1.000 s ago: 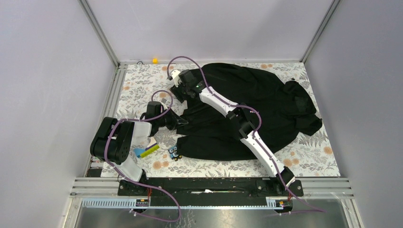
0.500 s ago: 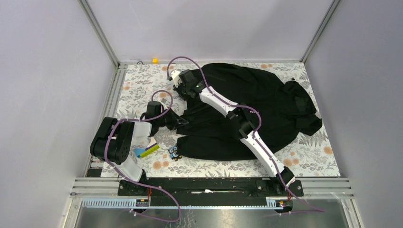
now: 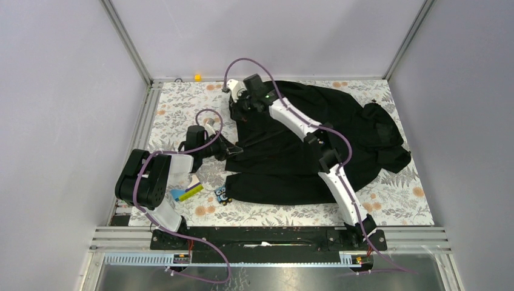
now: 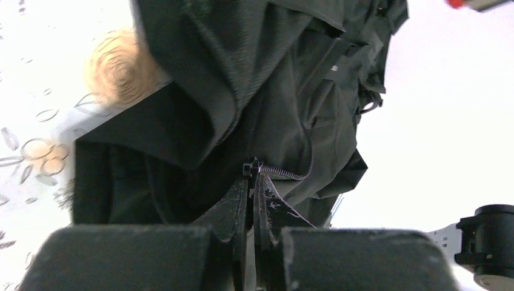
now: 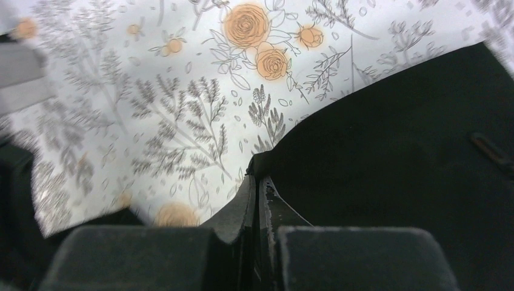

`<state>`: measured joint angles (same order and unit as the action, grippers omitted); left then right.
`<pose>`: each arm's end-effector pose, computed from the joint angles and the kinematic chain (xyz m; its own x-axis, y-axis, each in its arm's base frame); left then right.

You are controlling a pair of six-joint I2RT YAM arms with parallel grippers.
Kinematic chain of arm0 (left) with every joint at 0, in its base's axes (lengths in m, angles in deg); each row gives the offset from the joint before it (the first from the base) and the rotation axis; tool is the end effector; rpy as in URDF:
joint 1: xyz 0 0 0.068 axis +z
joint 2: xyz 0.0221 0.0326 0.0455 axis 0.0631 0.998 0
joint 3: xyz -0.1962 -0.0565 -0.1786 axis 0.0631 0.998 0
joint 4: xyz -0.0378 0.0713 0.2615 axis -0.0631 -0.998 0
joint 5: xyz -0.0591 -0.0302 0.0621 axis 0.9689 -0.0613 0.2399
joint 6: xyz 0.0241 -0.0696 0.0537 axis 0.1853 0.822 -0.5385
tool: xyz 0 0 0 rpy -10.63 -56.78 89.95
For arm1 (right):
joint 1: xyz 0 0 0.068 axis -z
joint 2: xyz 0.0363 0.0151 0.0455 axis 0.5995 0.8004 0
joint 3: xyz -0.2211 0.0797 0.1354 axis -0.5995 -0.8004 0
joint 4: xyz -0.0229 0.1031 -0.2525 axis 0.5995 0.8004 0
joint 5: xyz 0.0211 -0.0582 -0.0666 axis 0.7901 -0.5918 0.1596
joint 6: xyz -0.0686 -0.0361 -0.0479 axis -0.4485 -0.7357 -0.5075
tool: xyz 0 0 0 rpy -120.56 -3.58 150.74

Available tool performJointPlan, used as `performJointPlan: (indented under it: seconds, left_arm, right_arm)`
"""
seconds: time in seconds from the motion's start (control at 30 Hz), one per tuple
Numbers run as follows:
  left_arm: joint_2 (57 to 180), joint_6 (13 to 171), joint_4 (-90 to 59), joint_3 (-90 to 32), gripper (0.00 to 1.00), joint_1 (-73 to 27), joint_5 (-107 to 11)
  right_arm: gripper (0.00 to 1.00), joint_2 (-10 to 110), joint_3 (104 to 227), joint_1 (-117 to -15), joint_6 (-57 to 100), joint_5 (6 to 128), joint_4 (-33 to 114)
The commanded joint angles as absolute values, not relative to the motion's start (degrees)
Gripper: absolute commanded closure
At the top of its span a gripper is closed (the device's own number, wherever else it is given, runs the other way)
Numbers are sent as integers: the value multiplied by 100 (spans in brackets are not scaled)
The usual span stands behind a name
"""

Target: Zip up the jacket

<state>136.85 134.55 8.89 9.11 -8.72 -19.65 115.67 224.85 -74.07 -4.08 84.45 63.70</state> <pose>0.3181 -0.1194 0.1059 -0.8477 -0.4806 -0.2245 -0.0479 0.4908 -0.8700 0.4762 0.4059 0.1792 -0.1682 -0.4956 -0.8521 -0.9298 0.3669 -0.0298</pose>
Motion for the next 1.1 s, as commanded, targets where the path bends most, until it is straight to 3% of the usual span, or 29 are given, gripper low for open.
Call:
performJointPlan:
  seconds: [0.0, 0.4, 0.77, 1.07]
  left_arm:
    - [13681, 13236, 1754, 561, 100, -886, -1383]
    - [13406, 10723, 400, -321, 100, -886, -742]
    - [12919, 9991, 1353, 199, 100, -807, -236]
    - [12632, 10158, 2554, 745, 100, -803, 292]
  right_arm:
    - [100, 10487, 22236, -7143, -1515, 9595, 7106]
    - [100, 9218, 20185, -6497, -2582, 11530, 7812]
    - [100, 8311, 18625, -6442, -2587, 12262, 6693]
    - [100, 8389, 18472, -6443, -2674, 12413, 6433]
